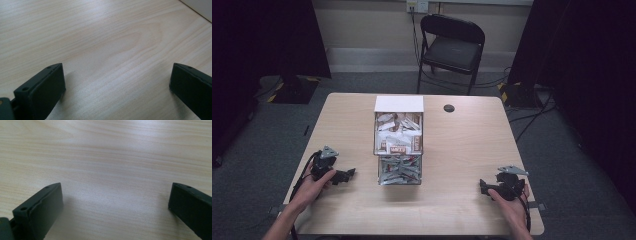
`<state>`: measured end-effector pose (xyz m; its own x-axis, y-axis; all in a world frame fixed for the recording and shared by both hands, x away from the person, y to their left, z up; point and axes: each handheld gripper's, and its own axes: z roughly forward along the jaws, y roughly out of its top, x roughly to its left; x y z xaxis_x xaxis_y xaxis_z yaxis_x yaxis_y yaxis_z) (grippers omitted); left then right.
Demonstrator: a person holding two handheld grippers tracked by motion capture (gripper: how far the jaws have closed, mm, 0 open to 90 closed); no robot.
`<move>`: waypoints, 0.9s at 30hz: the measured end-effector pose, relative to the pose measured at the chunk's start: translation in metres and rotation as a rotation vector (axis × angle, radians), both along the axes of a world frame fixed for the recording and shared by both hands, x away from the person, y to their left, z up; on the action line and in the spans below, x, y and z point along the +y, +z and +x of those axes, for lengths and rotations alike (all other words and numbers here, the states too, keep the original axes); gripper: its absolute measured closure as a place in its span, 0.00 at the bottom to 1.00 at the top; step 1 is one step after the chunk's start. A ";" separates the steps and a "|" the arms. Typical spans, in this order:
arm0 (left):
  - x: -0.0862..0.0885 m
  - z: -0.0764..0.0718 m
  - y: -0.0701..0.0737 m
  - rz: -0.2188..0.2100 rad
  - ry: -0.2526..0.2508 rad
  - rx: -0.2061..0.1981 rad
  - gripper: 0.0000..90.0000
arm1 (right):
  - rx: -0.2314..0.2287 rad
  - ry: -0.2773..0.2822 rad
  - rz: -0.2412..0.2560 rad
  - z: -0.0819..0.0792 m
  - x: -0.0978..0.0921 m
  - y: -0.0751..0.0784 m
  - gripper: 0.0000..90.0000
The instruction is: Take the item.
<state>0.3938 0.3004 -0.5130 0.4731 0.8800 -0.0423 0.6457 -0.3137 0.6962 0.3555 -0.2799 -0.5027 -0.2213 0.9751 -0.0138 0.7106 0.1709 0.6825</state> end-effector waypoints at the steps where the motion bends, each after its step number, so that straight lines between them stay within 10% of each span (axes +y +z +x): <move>1: 0.000 0.000 0.000 0.000 0.000 0.000 0.00 | 0.000 0.000 0.000 0.000 0.000 0.000 0.00; 27: 0.000 0.000 0.000 0.000 0.000 0.000 0.00 | -0.033 0.051 0.112 -0.005 0.004 0.018 0.28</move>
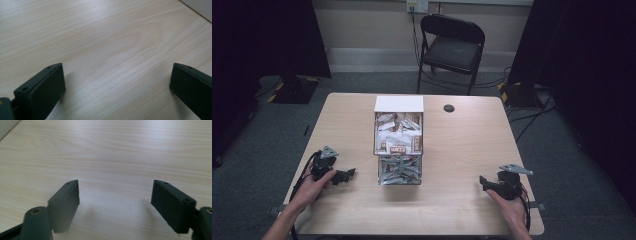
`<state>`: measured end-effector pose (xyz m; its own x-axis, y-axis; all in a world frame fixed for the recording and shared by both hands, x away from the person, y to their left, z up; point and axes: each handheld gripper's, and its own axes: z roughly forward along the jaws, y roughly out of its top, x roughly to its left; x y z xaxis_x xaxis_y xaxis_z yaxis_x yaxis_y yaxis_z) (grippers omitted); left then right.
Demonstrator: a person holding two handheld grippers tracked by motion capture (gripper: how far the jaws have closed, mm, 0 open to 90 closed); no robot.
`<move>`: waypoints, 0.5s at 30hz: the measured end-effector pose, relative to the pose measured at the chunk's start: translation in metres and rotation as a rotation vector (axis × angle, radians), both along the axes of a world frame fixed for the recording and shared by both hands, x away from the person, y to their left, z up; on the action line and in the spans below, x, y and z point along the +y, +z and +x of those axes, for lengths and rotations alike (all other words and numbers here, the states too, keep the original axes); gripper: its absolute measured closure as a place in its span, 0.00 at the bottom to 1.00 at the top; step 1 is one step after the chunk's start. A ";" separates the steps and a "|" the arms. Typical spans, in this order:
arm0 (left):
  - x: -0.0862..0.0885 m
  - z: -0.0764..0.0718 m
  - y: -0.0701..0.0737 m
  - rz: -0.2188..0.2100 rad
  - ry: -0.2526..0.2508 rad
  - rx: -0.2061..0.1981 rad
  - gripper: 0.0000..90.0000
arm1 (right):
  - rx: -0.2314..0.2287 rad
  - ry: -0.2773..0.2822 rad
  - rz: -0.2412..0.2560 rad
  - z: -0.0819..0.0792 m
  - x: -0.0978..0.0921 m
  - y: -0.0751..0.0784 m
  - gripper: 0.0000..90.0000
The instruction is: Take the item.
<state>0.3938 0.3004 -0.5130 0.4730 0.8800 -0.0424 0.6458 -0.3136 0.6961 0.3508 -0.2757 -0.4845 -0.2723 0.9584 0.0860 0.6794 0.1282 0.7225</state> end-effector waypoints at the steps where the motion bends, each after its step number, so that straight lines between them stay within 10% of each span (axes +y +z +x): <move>1: 0.000 0.000 0.000 0.000 0.000 0.000 0.00 | -0.009 0.018 0.005 -0.001 0.001 0.003 0.34; 15: 0.000 0.000 0.000 0.000 0.000 0.000 0.00 | -0.063 0.092 0.047 -0.006 0.012 0.017 0.40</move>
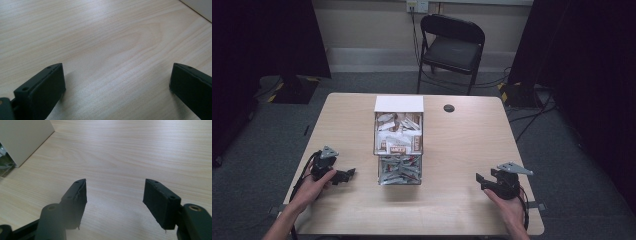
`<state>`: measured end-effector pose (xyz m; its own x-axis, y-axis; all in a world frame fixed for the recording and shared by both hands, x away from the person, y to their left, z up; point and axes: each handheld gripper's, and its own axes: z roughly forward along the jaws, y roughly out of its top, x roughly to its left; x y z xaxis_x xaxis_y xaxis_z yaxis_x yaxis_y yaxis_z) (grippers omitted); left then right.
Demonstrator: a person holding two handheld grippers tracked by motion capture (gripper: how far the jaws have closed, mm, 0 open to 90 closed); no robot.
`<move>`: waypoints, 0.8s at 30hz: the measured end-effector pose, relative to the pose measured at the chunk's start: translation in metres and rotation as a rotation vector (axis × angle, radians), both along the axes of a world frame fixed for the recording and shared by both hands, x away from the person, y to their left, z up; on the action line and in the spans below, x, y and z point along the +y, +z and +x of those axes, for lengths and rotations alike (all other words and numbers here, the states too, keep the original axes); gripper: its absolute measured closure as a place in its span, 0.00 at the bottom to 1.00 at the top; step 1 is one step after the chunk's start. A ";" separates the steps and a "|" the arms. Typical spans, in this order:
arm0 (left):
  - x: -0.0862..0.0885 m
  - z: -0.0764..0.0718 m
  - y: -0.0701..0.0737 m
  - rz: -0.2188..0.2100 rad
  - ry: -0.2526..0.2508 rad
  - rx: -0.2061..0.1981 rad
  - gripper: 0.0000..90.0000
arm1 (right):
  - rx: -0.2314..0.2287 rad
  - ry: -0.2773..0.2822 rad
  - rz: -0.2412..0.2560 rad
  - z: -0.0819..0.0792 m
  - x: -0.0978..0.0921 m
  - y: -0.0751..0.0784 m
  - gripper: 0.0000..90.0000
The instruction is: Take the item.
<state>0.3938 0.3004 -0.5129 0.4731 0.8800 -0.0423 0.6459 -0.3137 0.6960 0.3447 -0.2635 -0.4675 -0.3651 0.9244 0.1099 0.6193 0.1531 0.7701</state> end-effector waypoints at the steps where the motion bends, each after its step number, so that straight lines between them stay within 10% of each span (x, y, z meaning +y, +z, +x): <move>1: 0.000 0.000 0.000 0.000 0.000 0.000 0.00 | 0.000 0.000 0.000 0.000 0.000 0.000 0.40; 24: 0.000 0.000 0.000 0.001 0.000 0.000 0.00 | -0.010 0.147 0.070 -0.007 0.026 0.023 0.47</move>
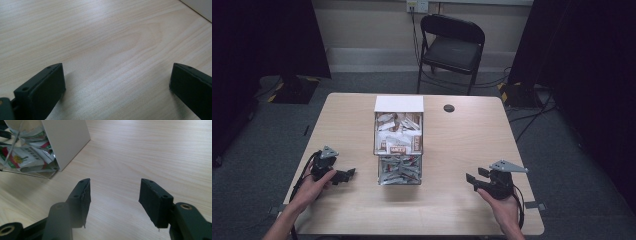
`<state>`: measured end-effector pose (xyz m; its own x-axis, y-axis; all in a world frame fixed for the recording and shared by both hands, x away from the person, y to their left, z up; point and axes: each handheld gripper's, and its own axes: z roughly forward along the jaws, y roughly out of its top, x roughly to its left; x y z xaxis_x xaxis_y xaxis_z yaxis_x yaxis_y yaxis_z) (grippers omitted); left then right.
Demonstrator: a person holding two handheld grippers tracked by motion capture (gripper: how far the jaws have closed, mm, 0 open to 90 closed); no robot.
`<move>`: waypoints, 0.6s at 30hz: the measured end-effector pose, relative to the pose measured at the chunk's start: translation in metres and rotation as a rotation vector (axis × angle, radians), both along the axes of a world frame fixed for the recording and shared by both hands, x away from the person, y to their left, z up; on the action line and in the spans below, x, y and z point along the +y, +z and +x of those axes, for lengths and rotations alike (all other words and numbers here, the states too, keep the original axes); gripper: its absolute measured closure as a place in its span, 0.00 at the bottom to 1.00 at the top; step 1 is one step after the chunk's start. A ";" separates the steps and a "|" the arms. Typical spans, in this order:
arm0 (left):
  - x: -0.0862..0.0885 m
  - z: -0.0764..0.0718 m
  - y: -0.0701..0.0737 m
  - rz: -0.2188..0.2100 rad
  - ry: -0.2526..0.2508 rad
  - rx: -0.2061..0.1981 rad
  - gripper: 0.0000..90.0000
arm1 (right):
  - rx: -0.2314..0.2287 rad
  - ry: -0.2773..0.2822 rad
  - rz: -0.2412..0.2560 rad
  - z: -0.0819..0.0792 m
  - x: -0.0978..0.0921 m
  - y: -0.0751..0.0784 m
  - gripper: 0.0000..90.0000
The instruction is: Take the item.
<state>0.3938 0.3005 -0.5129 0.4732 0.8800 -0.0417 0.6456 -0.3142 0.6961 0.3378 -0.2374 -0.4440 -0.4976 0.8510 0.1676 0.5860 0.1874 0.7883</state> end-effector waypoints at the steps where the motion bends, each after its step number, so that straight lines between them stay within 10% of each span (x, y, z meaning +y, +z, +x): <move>1: 0.000 0.000 0.000 0.000 0.000 0.000 0.00 | 0.000 0.000 0.000 0.000 0.000 0.000 0.47; 18: 0.000 0.000 0.000 0.000 0.000 0.000 0.00 | -0.001 0.087 0.042 -0.004 0.027 0.015 0.53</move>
